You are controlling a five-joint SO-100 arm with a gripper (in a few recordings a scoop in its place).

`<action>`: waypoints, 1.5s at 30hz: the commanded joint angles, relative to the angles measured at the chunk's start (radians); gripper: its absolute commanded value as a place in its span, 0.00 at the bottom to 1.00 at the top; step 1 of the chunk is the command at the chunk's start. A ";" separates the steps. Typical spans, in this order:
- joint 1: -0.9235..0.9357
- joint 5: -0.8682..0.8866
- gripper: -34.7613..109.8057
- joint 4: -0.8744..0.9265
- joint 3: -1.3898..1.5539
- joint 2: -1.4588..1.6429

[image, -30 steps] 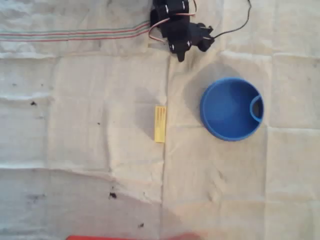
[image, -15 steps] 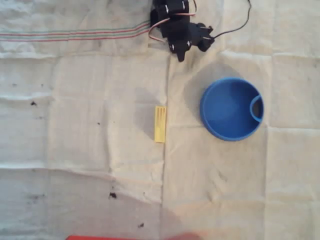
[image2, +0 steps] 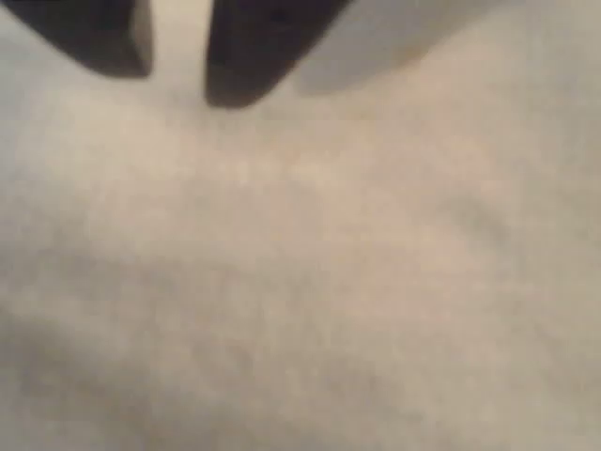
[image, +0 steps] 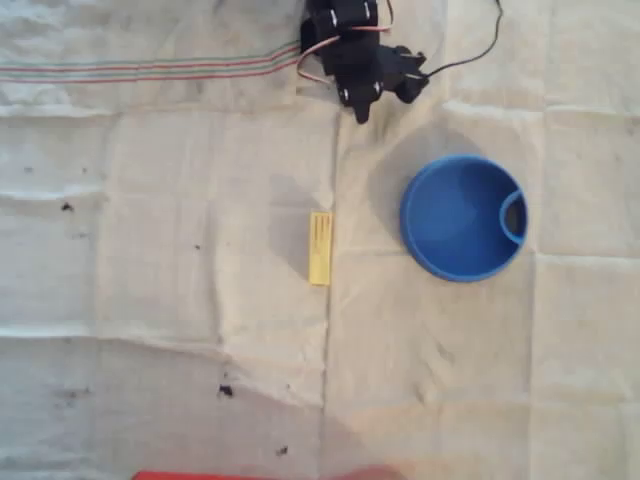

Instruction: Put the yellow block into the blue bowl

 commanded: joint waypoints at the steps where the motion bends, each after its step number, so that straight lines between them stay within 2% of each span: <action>1: 0.003 -0.002 0.24 -0.023 -0.055 0.009; 12: 0.002 0.002 0.24 -0.006 -0.540 -0.040; 15: 0.003 -0.014 0.25 -0.005 -0.658 -0.187; 21: 0.014 -0.184 0.28 -0.005 -0.940 -0.589; 25: 0.066 -0.408 0.28 0.017 -1.177 -0.788; 33: 0.166 -1.003 0.28 0.202 -1.574 -1.108; 45: 0.285 -1.657 0.28 0.373 -1.859 -1.462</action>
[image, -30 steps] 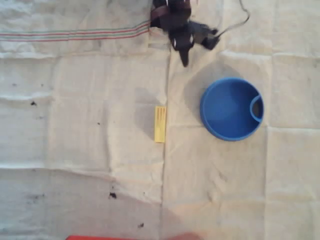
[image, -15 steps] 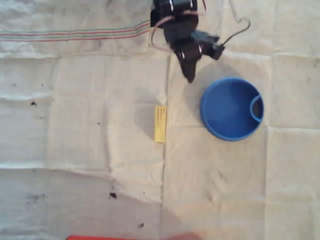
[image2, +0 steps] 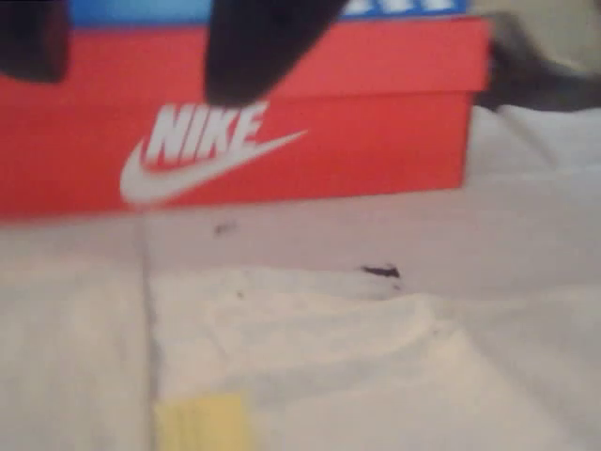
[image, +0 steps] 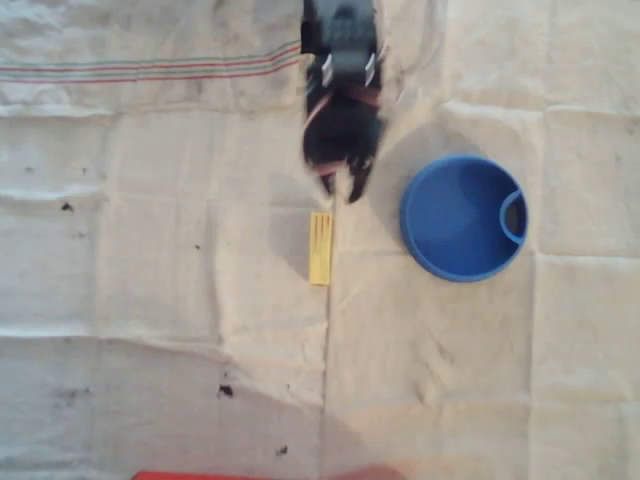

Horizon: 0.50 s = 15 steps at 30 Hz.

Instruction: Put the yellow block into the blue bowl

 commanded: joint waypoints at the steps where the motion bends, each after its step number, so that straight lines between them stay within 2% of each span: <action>1: 0.031 -0.241 0.28 0.031 -0.114 -0.067; 4: 0.048 -0.319 0.30 0.037 -0.115 -0.104; 12: 0.052 -0.313 0.47 0.032 -0.114 -0.127; 15: 0.052 -0.313 0.48 0.032 -0.112 -0.130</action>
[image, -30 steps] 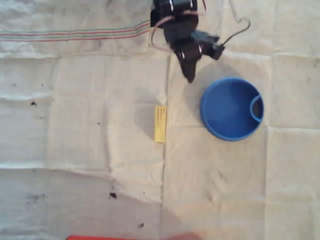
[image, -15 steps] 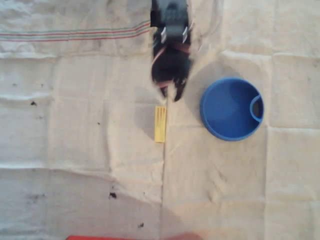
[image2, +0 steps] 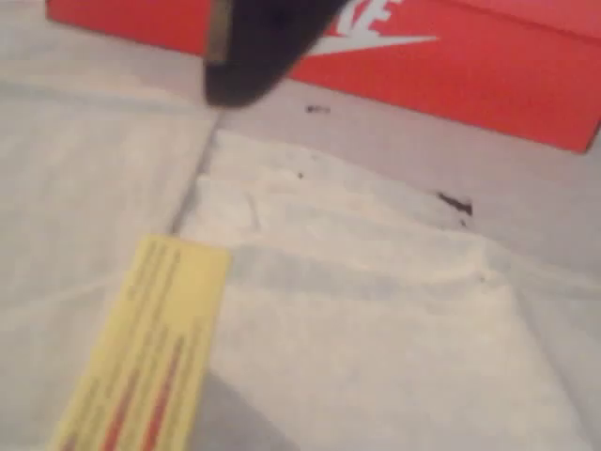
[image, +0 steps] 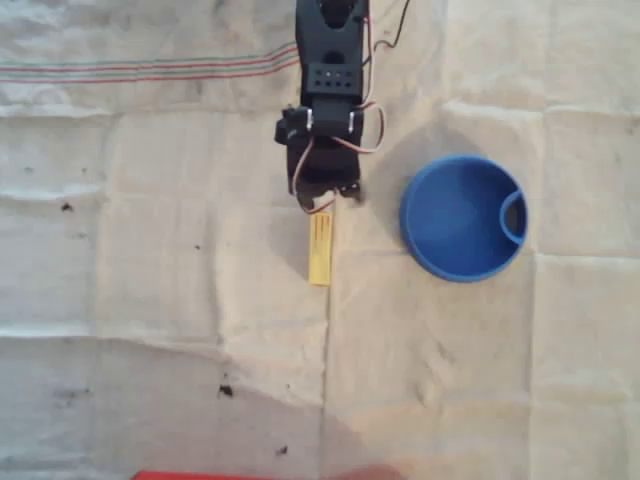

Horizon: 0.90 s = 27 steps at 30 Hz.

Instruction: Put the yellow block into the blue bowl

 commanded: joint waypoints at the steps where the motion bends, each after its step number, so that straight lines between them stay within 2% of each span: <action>1: 0.006 -0.009 0.48 -0.002 -0.069 0.020; 7: 0.021 -0.011 0.46 -0.015 -0.080 -0.054; 14: 0.072 -0.020 0.46 -0.144 -0.071 -0.147; 27: 0.061 -0.009 0.46 -0.259 -0.071 -0.299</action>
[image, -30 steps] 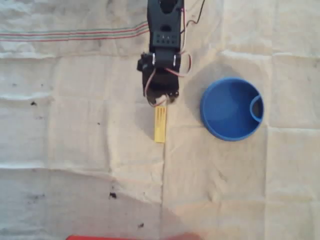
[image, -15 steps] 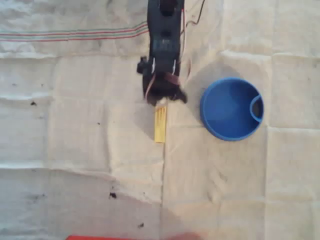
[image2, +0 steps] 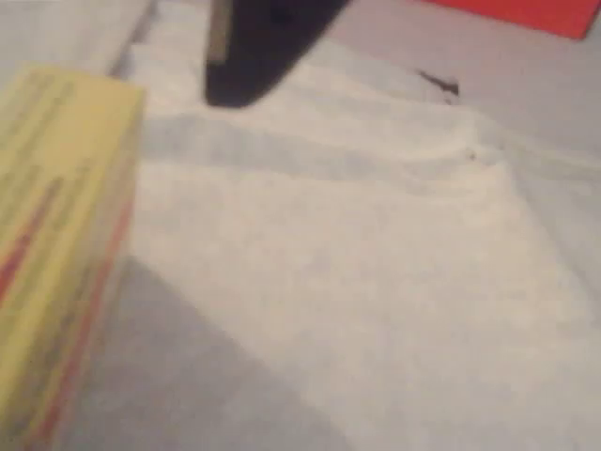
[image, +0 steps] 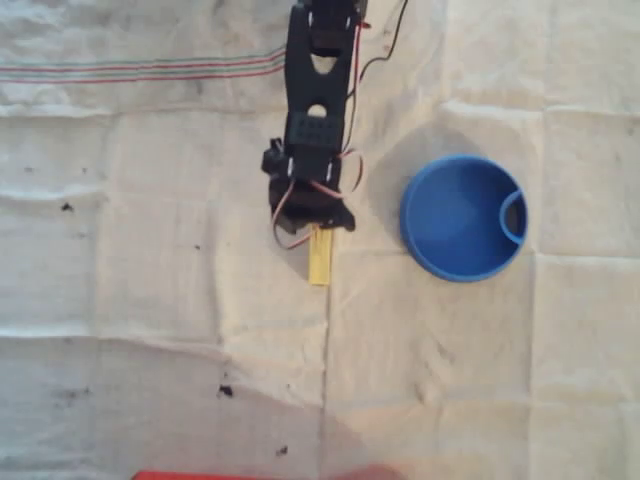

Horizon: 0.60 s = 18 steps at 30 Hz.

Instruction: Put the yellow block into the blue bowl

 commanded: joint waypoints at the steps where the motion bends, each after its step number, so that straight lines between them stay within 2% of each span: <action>1: -0.003 0.002 0.46 -0.049 -0.060 0.003; 18: -0.020 -0.009 0.46 -0.164 -0.061 -0.137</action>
